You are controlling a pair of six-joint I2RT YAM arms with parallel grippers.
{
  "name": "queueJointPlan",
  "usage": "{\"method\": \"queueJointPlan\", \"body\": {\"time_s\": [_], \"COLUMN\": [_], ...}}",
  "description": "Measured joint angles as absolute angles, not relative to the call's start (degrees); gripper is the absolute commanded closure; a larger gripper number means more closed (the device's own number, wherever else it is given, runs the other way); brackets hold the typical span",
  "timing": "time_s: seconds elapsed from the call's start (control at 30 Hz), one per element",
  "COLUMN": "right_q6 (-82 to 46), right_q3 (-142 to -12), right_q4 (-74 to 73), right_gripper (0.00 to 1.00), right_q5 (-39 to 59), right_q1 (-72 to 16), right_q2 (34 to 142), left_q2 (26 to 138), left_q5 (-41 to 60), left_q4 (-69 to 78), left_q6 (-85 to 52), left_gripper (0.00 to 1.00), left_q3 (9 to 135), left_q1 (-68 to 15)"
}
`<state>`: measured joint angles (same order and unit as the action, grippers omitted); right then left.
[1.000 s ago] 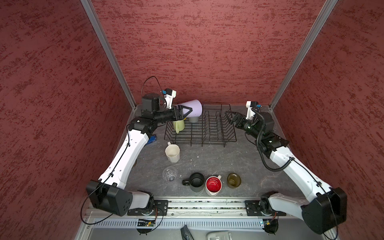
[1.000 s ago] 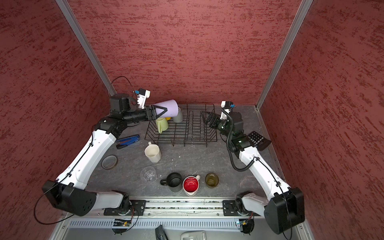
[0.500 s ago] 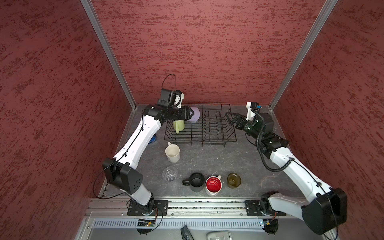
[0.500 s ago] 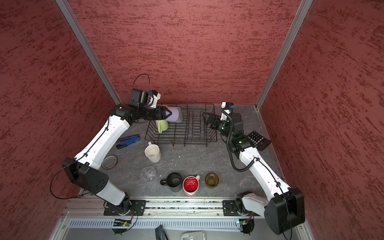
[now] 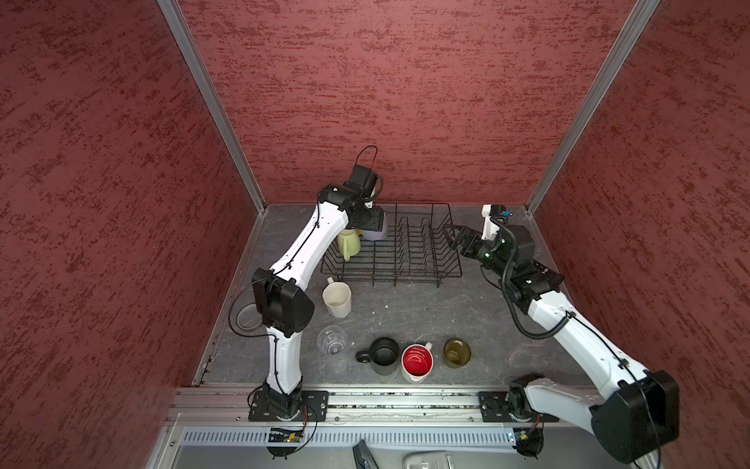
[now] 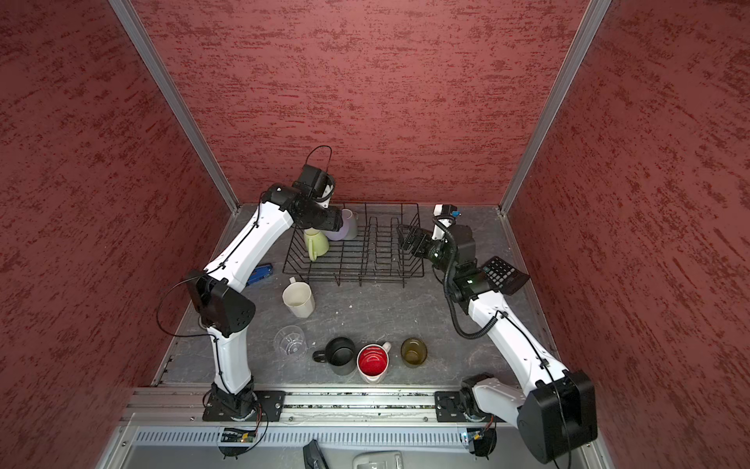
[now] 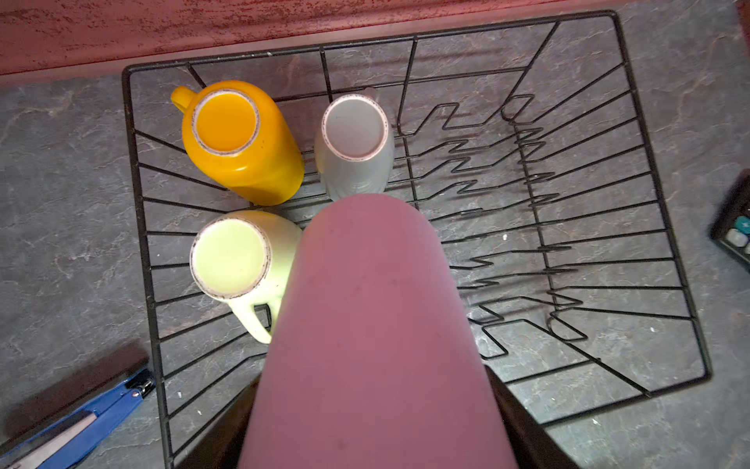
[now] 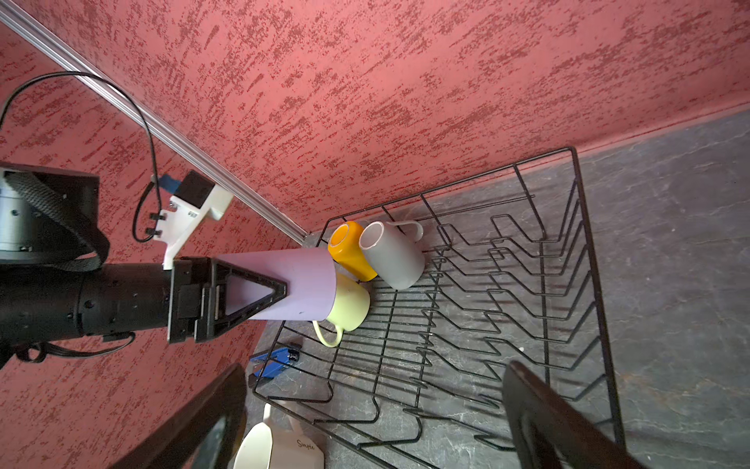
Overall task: Load the cups into the dish rack
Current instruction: 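Lower the lavender cup upside down into the rack with the left gripper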
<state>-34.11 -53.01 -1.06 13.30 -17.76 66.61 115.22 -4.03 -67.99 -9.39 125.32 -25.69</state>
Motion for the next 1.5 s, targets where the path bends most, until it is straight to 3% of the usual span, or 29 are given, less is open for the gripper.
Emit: {"method": "queueJointPlan", "body": {"time_s": [0.23,0.97,1.3,1.43,1.5], "right_q6": [-34.92,-37.63,-38.61,-38.79,-38.83], "right_q3": [-50.43,-49.45,-49.3,-49.3,-49.3], "right_q4": [-1.19,-1.91,-2.0,-2.0,-2.02], "right_gripper": [0.01,0.01,0.01,0.01,0.01], "right_q5": [13.76,16.08,16.67,16.75,16.78], "right_q1": [-17.72,-17.67,-17.67,-17.67,-17.67], "right_q2": [66.57,66.54,66.54,66.54,66.54], "left_q2": [121.93,131.9,133.97,136.27,136.86], "left_q5": [-6.85,-9.1,-7.29,-6.37,-6.33], "left_q4": [-71.29,-71.94,-71.83,-71.53,-71.02], "left_q6": [-8.38,-8.1,-9.17,-9.58,-9.65], "left_gripper": [1.0,1.0,0.93,0.85,0.73], "left_q3": [131.87,132.88,135.28,135.85,135.87], "left_q1": [-25.96,-26.0,-24.88,-24.47,-24.4]}}
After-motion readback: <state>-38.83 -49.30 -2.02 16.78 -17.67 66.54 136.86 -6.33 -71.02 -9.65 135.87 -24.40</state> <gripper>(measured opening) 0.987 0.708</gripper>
